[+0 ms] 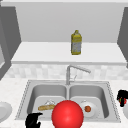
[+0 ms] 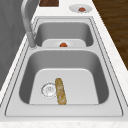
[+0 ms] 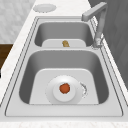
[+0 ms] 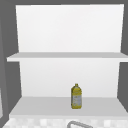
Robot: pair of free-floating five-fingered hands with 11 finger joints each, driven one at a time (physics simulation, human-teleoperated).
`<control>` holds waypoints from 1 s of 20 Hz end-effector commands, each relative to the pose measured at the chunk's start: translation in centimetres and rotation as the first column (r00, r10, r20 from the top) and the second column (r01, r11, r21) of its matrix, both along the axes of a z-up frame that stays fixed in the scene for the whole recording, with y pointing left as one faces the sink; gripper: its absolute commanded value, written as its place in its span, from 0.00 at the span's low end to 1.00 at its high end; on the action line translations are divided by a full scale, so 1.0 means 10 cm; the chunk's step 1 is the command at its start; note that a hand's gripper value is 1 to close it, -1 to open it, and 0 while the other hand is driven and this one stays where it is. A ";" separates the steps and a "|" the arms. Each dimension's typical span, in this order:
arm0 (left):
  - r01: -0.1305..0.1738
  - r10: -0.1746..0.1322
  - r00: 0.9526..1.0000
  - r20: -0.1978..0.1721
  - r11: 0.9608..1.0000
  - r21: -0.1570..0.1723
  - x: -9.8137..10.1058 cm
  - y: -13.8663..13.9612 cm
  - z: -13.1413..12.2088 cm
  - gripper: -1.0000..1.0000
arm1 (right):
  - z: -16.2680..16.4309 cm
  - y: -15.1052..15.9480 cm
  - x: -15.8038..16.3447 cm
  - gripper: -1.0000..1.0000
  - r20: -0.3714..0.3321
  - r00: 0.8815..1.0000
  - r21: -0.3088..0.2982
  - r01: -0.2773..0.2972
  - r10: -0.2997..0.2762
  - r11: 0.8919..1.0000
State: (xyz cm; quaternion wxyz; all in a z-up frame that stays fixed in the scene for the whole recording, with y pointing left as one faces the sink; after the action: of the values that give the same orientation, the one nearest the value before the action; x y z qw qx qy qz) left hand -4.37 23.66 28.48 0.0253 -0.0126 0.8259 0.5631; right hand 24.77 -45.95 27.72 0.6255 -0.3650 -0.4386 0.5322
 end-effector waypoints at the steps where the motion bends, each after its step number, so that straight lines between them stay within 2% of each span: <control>1: 0.000 0.000 1.000 0.000 1.000 0.000 0.00 0.00 0.00 0.50 | 0.13 0.20 -0.22 1.00 0.000 1.000 0.011 0.000 0.000 1.000; 6: 0.000 0.000 1.000 0.000 1.000 0.000 0.00 0.00 0.00 0.50 | 0.19 0.47 -0.45 1.00 0.071 0.997 0.013 0.002 -0.003 1.000; 11: 0.000 0.000 1.000 0.000 1.000 0.000 0.00 0.00 0.00 0.50 | 0.29 0.73 -0.65 1.00 0.111 0.994 0.006 0.007 -0.007 1.000; 20: 0.000 0.000 1.000 0.000 1.000 0.000 0.00 0.00 0.00 0.50 | 0.79 1.25 -0.77 1.00 0.041 0.999 -0.004 0.008 -0.008 1.000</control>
State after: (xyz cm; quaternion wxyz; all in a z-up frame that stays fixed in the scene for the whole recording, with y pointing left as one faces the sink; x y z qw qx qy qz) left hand -4.37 23.66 28.48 0.0253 -0.0126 0.8259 0.5631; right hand 17.05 -34.96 33.87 0.6193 -0.3766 -0.4481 0.5233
